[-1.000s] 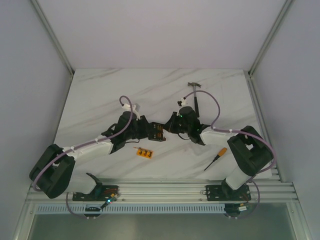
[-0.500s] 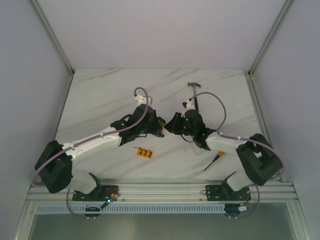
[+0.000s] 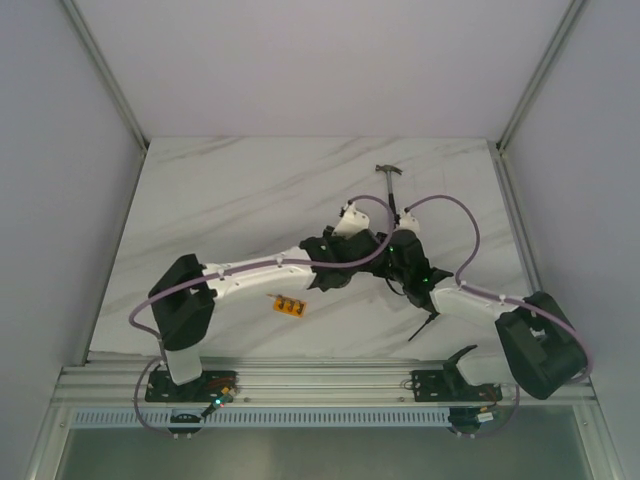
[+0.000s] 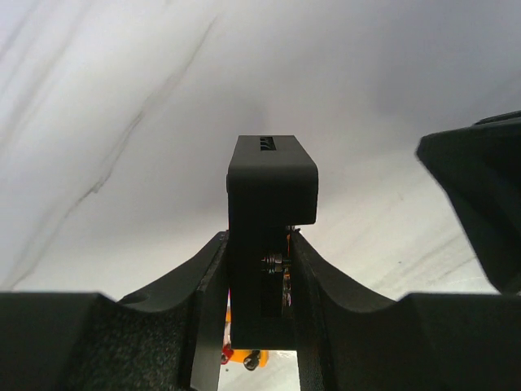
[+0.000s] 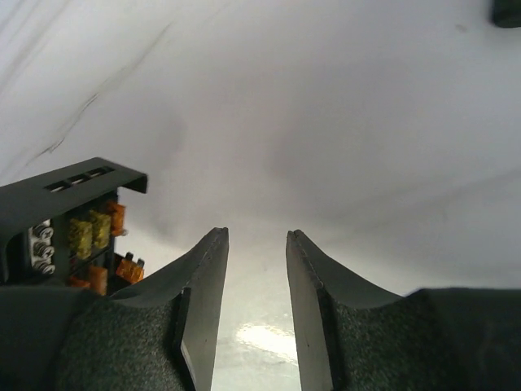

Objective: Snap on the fuse box
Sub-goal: Place the fuse at the center of the board.

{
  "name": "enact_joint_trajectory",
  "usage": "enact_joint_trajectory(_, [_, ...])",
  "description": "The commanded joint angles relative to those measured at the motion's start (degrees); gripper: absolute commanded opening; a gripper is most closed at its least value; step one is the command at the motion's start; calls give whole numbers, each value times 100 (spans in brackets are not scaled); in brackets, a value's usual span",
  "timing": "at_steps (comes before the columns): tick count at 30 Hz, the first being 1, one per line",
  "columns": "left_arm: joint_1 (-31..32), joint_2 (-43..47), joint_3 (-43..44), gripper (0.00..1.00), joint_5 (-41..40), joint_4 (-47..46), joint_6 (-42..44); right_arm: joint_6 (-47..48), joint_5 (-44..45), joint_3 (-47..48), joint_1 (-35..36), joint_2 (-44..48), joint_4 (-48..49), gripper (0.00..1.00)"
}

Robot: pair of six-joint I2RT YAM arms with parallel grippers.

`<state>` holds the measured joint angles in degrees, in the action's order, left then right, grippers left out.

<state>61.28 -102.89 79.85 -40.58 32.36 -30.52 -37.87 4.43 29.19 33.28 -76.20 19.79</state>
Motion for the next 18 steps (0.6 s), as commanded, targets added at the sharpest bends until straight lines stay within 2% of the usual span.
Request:
enact_joint_trajectory(1, [241, -321, 495, 24, -1194, 879, 276, 82, 569, -122, -96, 230, -180, 42])
enact_joint_trajectory(3, [311, -446, 672, 22, -1121, 937, 299, 56, 641, -160, -129, 248, -203, 42])
enact_joint_trajectory(7, [430, -507, 683, 22, -1622, 1060, 259, 94, 645, -176, -195, 249, -261, 42])
enact_joint_trajectory(13, [277, -280, 542, 19, -1352, 1025, -122, 320, 229, -82, -204, 188, -222, 42])
enact_joint_trajectory(15, [57, -83, 281, 19, -1008, 816, -236, 515, -97, -3, -192, 125, -216, 41])
enact_joint_trajectory(18, [-384, 471, -497, 19, -95, -20, -268, 866, -378, 206, -80, -39, -422, 39])
